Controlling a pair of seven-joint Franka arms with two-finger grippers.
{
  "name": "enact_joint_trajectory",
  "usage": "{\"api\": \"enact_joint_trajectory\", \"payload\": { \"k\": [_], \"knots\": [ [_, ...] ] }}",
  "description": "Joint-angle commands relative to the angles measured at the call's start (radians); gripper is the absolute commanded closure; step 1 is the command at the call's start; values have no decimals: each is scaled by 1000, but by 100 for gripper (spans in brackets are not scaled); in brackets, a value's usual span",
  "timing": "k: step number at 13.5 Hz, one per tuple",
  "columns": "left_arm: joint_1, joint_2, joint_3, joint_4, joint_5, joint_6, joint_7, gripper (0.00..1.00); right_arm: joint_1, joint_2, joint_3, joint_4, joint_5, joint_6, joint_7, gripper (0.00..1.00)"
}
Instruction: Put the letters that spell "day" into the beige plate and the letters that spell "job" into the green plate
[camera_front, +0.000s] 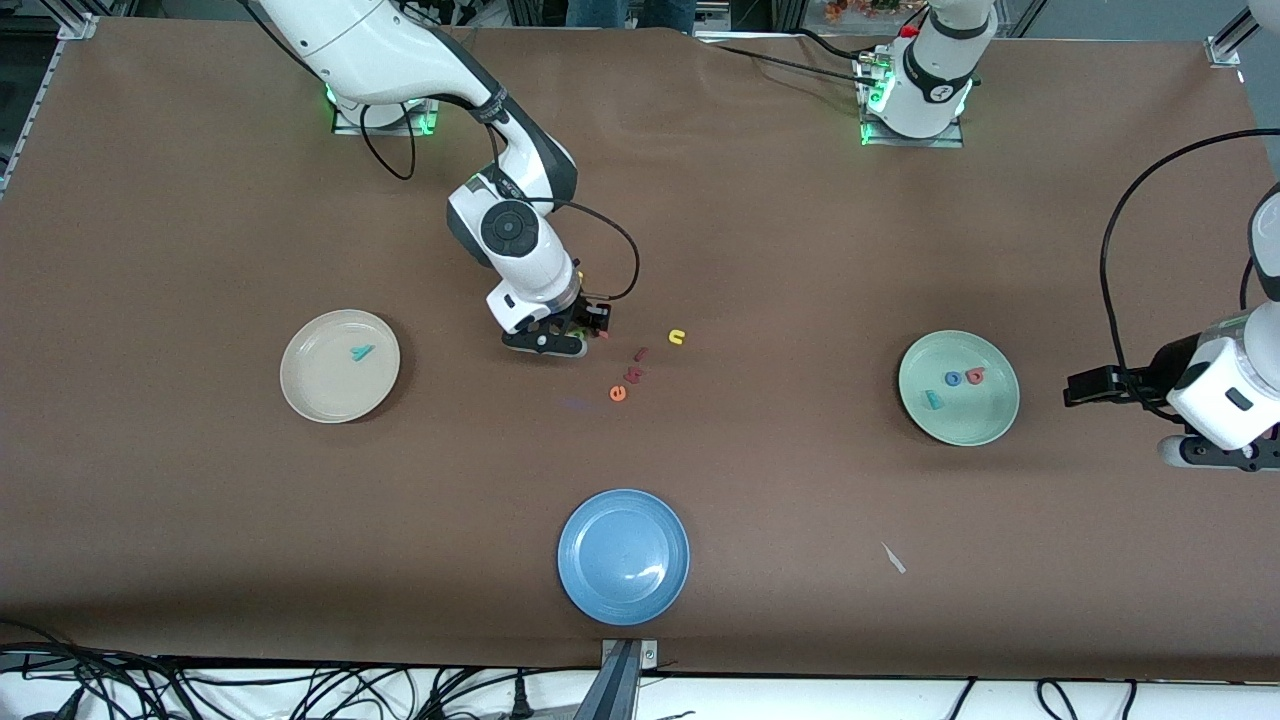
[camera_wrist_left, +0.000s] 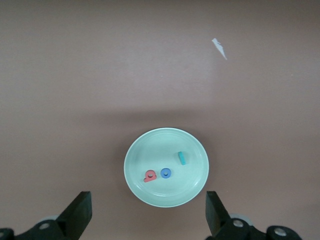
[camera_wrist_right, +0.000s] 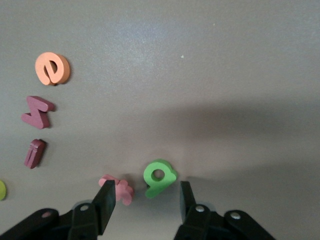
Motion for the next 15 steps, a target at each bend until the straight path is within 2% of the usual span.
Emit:
{"api": "enact_joint_trajectory", "payload": {
  "k": [1, 4, 5, 9, 10, 11, 12, 14, 15],
  "knots": [
    [-2, -13, -11, 21, -10, -22, -5, 0, 6, 25, 0, 3, -8, 36, 21, 40],
    [-48, -13, 7, 52, -8, -24, 4, 0, 6, 25, -3, 0, -20, 36, 18, 40],
    [-92, -13, 50, 54, -10, -25, 8, 0, 6, 24, -5, -3, -23, 34, 17, 40],
    [-317, -76, 379, 54, -183, -50, 67, 0, 5, 21, -8, -5, -27, 31, 12, 40],
    [-370, -83, 450, 49, -215, -50, 74, 1, 3, 19, -8, -5, -34, 30, 12, 40],
    [-402, -88, 490, 40, -234, -49, 81, 1, 3, 16, -11, -5, -38, 28, 10, 40],
    [-410, -99, 494, 28, -234, -44, 82, 1, 2, 14, -14, -6, -40, 27, 6, 40],
    [-413, -111, 494, 6, -231, -29, 102, 2, 2, 11, -14, -6, -40, 27, 4, 30],
    [-413, -114, 494, -13, -220, -4, 110, 2, 0, 10, -15, -6, -40, 25, 1, 30]
  ]
}}
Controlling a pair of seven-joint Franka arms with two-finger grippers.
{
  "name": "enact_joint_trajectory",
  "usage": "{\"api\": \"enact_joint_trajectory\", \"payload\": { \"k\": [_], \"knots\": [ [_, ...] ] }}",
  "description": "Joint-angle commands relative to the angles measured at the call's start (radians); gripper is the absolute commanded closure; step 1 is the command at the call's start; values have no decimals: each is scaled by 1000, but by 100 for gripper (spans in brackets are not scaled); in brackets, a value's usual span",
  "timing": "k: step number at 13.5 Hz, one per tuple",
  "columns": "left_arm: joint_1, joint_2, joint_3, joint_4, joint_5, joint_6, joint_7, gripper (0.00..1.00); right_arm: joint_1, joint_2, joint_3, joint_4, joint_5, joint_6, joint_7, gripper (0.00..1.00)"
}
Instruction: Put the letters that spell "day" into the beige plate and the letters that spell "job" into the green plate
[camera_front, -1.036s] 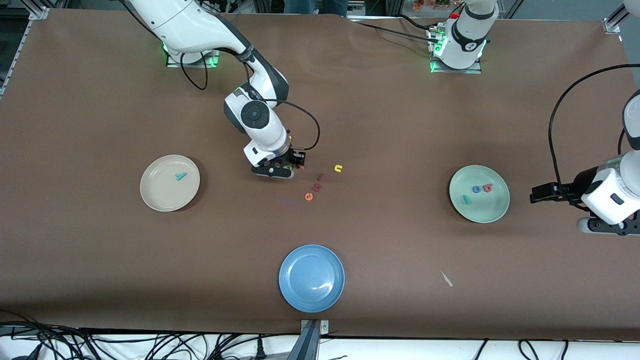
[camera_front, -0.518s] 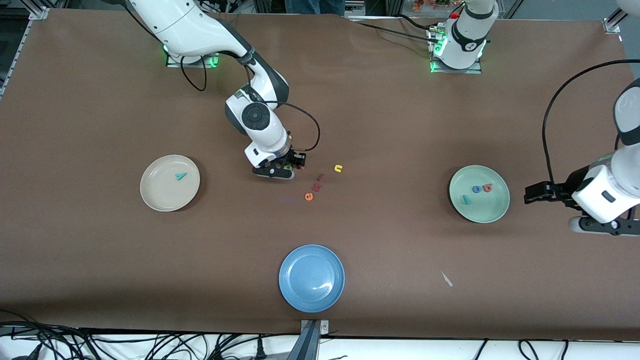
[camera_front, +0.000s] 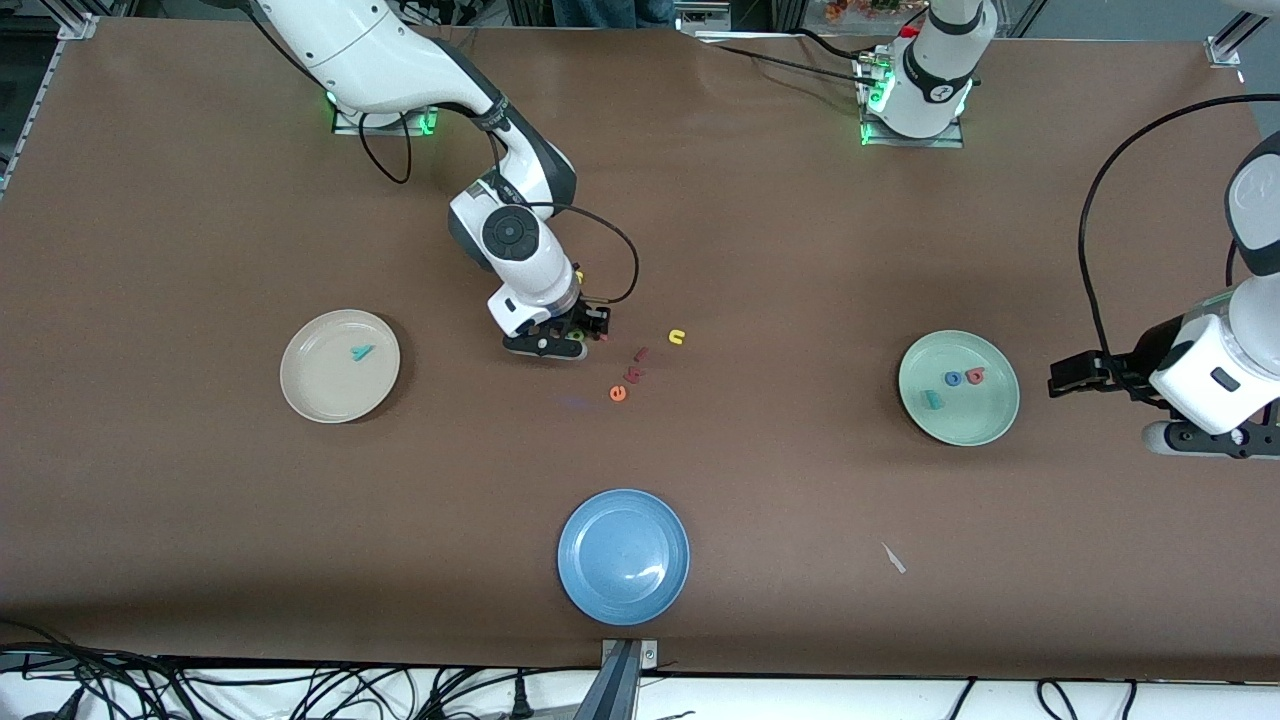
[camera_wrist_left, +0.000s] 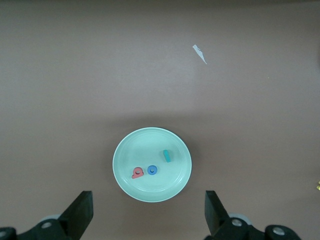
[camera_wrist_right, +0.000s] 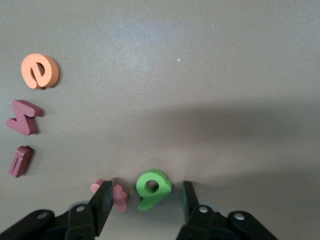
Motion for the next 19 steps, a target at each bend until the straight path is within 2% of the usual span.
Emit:
{"api": "enact_joint_trajectory", "payload": {
  "k": [1, 4, 15, 19],
  "knots": [
    [-6, -38, 24, -85, -8, 67, 50, 2, 0, -14, -7, -6, -15, 2, -3, 30],
    [4, -40, 21, -95, -7, 84, 128, 2, -1, -25, -13, -5, -15, -18, -23, 30],
    [-8, -34, 18, -61, 24, 56, 125, 0, 6, 3, -21, -11, -20, -6, -27, 31],
    [-8, -34, 18, -50, 34, 58, 122, 0, 19, 12, -21, -11, -18, 8, -23, 34]
  ]
}}
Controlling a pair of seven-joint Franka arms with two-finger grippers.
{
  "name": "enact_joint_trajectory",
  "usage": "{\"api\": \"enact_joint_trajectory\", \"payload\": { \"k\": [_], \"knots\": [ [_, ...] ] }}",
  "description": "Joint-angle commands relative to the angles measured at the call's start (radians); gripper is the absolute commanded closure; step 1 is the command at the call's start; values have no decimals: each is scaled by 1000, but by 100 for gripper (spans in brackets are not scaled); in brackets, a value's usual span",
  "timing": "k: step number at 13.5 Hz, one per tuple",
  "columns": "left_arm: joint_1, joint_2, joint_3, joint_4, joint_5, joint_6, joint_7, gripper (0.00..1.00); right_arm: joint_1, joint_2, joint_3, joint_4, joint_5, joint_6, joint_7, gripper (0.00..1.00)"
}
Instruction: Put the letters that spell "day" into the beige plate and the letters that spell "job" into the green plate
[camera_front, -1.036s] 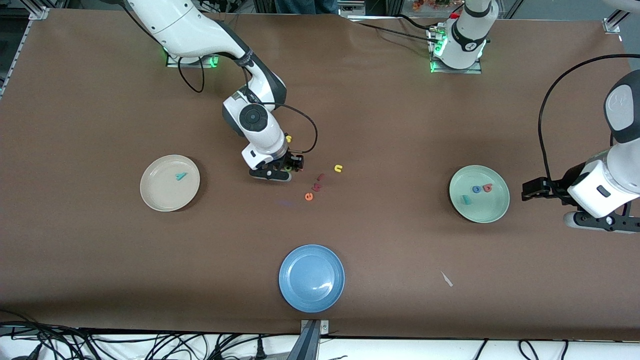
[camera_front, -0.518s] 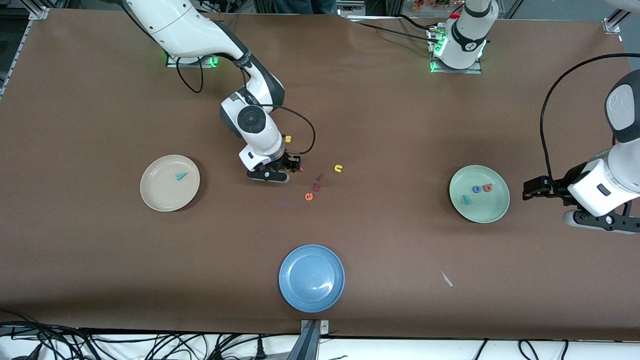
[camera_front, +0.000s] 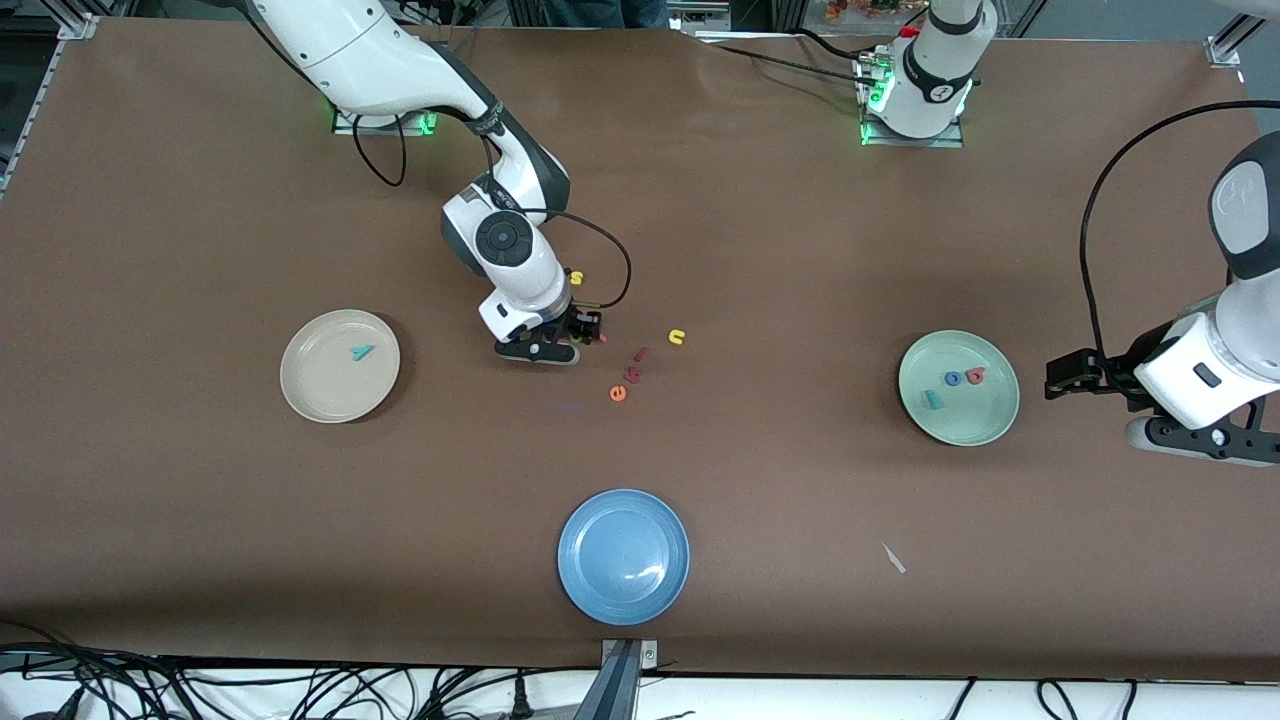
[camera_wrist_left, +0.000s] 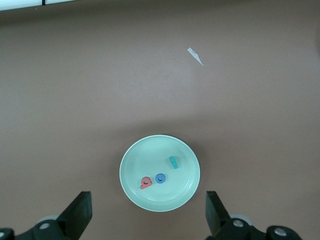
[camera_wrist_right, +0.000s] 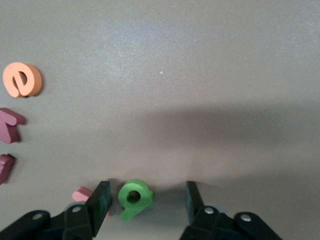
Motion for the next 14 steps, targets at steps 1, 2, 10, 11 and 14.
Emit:
{"api": "enact_joint_trajectory", "payload": {
  "k": [1, 2, 10, 11, 14],
  "knots": [
    [-4, -16, 5, -1, 25, -10, -4, 0, 21, 18, -1, -10, -8, 31, 4, 35],
    [8, -16, 7, -1, 22, -10, -10, 0, 23, 23, -1, -10, -8, 32, 8, 36],
    [19, -15, 8, -5, 27, -15, -10, 0, 27, 26, -3, -10, -25, 41, 17, 45],
    [17, -13, 8, -13, 27, -15, -12, 0, 27, 26, -3, -10, -26, 41, 15, 48],
    [20, -13, 8, -10, 27, -15, -12, 0, 27, 26, -3, -10, -26, 41, 12, 62]
  ]
}}
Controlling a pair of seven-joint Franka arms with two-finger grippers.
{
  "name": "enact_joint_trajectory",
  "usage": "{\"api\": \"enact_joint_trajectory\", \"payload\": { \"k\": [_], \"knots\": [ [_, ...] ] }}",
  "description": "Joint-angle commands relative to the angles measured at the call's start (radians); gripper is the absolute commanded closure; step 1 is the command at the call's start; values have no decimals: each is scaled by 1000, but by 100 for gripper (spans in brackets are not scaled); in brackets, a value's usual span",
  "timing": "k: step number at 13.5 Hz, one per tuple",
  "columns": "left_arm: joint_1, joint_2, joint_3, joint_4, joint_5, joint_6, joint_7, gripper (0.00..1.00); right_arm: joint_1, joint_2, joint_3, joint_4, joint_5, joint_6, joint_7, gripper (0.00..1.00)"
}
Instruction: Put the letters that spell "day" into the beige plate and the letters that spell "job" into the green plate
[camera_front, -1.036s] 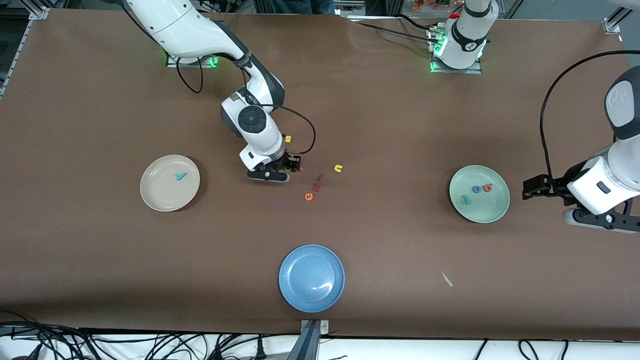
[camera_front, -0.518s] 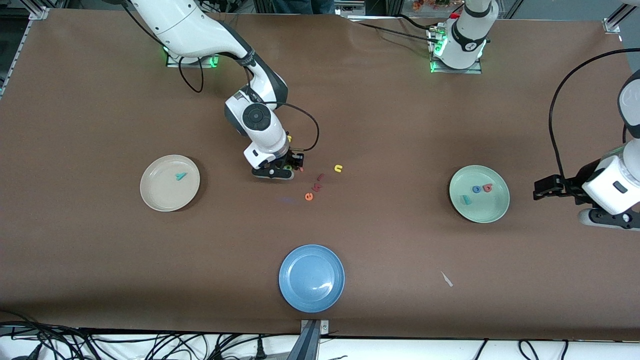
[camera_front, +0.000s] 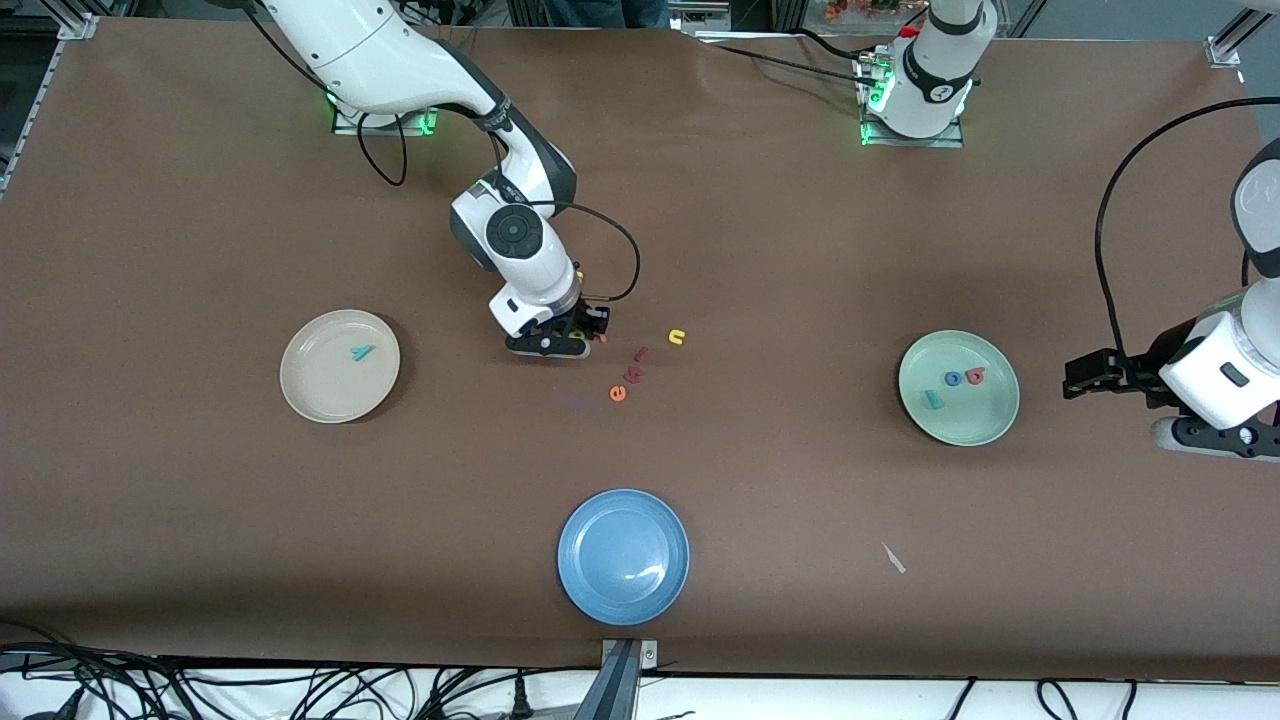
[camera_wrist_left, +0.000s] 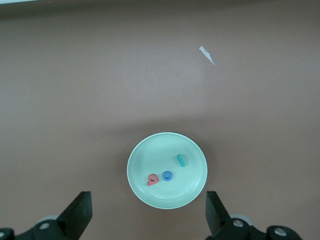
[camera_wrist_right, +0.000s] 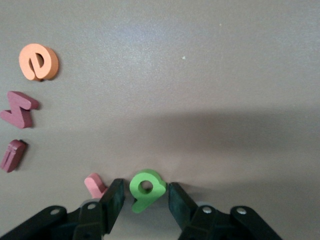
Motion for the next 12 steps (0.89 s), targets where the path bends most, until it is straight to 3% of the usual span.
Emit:
{"api": "enact_joint_trajectory", "payload": {
  "k": [1, 5, 7, 10, 12],
  "knots": [
    [-1, -11, 0, -7, 26, -9, -5, 0, 7, 18, -5, -6, -25, 16, 10, 68],
    [-5, -11, -6, -9, 110, -5, -6, 0, -4, 2, -5, -11, -27, 5, -7, 77],
    [-4, -13, -8, -12, 105, -9, -6, 0, -47, -73, -4, -52, -27, -35, -75, 77],
    [-4, -13, -11, -13, 102, -9, -6, 0, -125, -211, -1, -83, -27, -240, -240, 77],
    [-5, -13, -11, -13, 102, -9, -8, 0, -201, -299, -1, -146, -27, -276, -399, 77]
  ]
}}
